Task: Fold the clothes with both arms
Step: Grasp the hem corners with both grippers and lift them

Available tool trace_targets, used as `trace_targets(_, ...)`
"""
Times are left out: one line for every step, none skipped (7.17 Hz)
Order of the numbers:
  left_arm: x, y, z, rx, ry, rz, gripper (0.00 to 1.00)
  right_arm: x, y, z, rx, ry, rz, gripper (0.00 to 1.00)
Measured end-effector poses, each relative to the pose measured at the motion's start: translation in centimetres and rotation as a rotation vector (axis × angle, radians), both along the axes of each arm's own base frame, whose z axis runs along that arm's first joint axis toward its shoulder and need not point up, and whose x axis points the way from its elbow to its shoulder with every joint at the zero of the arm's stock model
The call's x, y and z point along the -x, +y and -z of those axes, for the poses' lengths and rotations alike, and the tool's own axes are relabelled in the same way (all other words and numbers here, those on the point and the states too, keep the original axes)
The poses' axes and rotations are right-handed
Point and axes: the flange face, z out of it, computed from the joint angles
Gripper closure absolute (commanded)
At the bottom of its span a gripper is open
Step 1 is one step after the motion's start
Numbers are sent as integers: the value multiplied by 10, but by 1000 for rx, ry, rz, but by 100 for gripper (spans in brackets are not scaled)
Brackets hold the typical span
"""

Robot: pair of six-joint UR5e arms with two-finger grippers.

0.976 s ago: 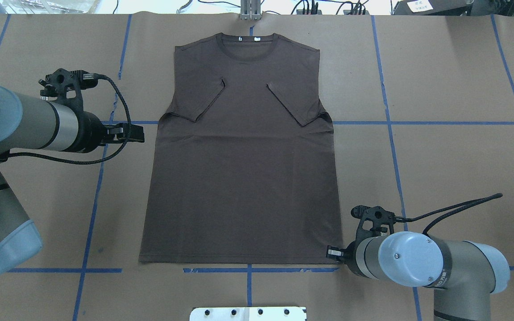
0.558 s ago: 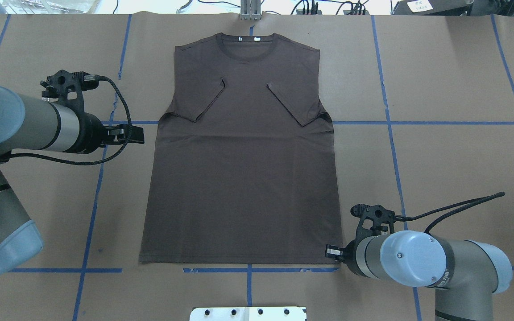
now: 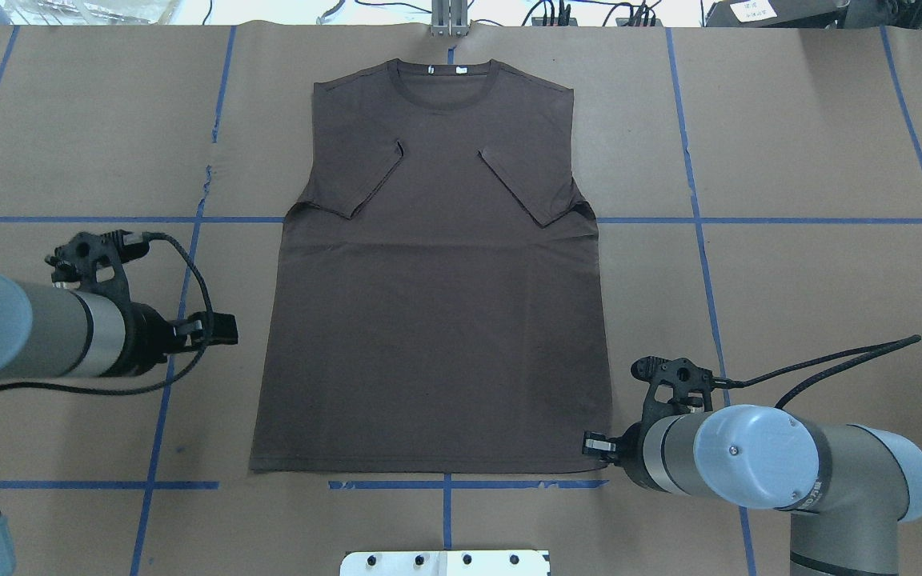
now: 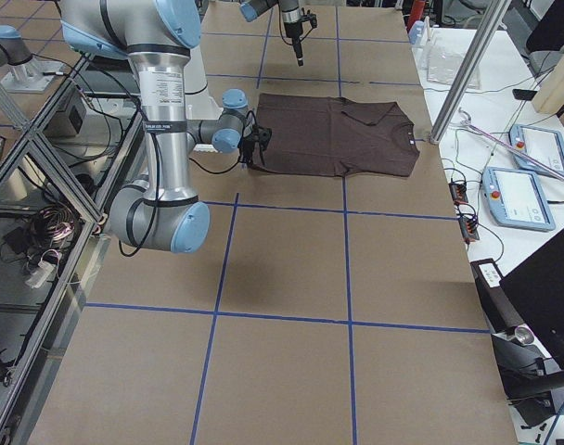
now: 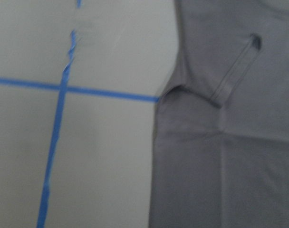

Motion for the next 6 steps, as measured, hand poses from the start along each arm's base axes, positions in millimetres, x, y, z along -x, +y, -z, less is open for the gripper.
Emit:
trace_targets(-25, 34, -5, 41, -6, 16, 3, -5, -6, 2, -13, -5, 16, 100)
trace_targets(-47, 63, -9, 67, -12, 20, 6, -8, -9, 5, -23, -10, 29, 100)
trace_targets(-65, 79, -13, 76, -21, 18, 7, -9, -11, 6, -27, -14, 35, 100)
trace_targets(-84, 86, -17, 81, -31, 16, 10, -10, -12, 7, -25, -17, 38, 100)
trace_targets(-102, 87, -20, 84, -39, 18, 13, -11, -14, 9, -22, -20, 40, 100)
trace_targets(-111, 87, -22, 85, -45, 19, 15, -12, -15, 9, -20, -22, 41, 100)
